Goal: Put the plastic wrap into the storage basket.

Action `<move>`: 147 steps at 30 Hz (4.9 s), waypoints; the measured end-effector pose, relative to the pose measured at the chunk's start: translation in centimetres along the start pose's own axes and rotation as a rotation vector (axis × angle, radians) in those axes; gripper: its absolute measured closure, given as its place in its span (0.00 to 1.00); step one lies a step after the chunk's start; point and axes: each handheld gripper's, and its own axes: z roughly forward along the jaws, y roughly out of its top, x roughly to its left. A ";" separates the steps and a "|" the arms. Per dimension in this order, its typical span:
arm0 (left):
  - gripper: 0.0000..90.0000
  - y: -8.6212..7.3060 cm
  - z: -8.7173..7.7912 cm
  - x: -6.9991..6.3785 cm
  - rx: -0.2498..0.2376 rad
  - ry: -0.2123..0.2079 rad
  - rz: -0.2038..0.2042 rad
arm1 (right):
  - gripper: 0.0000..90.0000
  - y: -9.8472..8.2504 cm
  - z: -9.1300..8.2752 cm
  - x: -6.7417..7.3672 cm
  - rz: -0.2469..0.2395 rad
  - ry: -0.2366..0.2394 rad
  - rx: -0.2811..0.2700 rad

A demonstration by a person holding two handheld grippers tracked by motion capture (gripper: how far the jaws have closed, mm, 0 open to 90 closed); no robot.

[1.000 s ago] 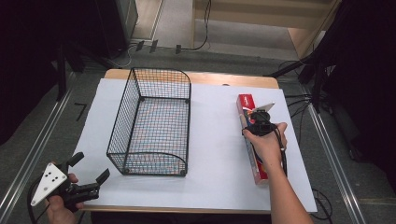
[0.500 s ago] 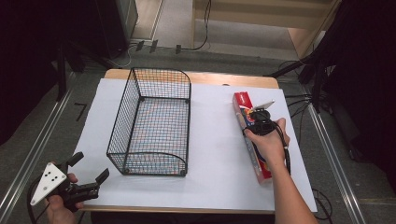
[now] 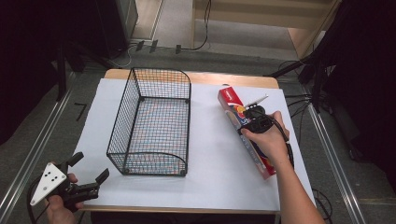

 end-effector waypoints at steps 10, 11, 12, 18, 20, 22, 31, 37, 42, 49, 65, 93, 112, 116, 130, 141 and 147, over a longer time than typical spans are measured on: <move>0.00 0.0 0.0 0.0 0.001 0.000 -0.001 | 0.46 0.0 -1.0 0.3 -0.143 0.038 -0.024; 0.00 0.0 0.0 0.0 0.001 0.000 -0.001 | 0.46 -0.1 -1.1 0.2 -0.153 0.046 -0.028; 0.00 0.0 0.0 0.0 0.001 0.000 -0.001 | 0.45 -0.1 -1.3 0.3 -0.155 0.053 -0.027; 0.00 0.0 0.1 0.0 0.004 0.001 -0.001 | 0.45 -0.3 -1.8 0.4 -0.236 0.098 -0.043; 0.00 0.0 0.1 0.0 0.004 0.001 -0.001 | 0.45 -0.4 -1.9 0.5 -0.268 0.117 -0.048; 0.00 0.0 0.1 0.0 0.004 0.001 -0.002 | 0.45 -0.6 -2.0 0.5 -0.285 0.132 -0.054; 0.00 0.0 0.1 0.0 0.005 0.001 -0.002 | 0.45 -0.8 -2.8 1.0 -0.322 0.150 -0.071; 0.00 0.0 0.1 0.0 0.003 0.002 -0.003 | 0.45 -0.5 -3.4 1.6 -0.334 0.154 -0.086; 0.00 0.0 0.1 0.0 0.002 0.001 -0.001 | 0.45 0.0 -3.9 2.0 -0.347 0.154 -0.101; 0.00 0.0 0.1 0.0 0.001 0.000 -0.002 | 0.45 0.7 -4.8 3.1 -0.372 0.154 -0.116; 0.00 0.0 0.0 0.1 0.000 -0.001 -0.003 | 0.45 1.9 -5.6 6.4 -0.439 0.184 -0.129; 0.00 0.1 -0.1 0.1 -0.005 -0.009 -0.002 | 0.45 4.0 -6.4 13.9 -0.615 0.247 -0.151; 0.00 0.0 0.0 0.1 -0.003 -0.011 -0.001 | 0.45 4.9 -6.6 18.8 -0.709 0.296 -0.145; 0.00 0.1 -0.1 0.1 -0.003 -0.010 -0.002 | 0.45 4.9 -6.4 19.7 -0.730 0.306 -0.134; 0.00 0.0 -0.1 0.2 -0.007 -0.011 -0.004 | 0.45 4.6 -6.4 19.7 -0.742 0.314 -0.085; 0.00 0.0 -0.1 0.1 -0.004 -0.012 -0.002 | 0.45 4.7 -6.2 19.7 -0.730 0.317 -0.071; 0.00 0.0 -0.1 0.2 -0.008 -0.013 -0.005 | 0.41 4.8 -6.1 19.6 -0.704 0.314 -0.073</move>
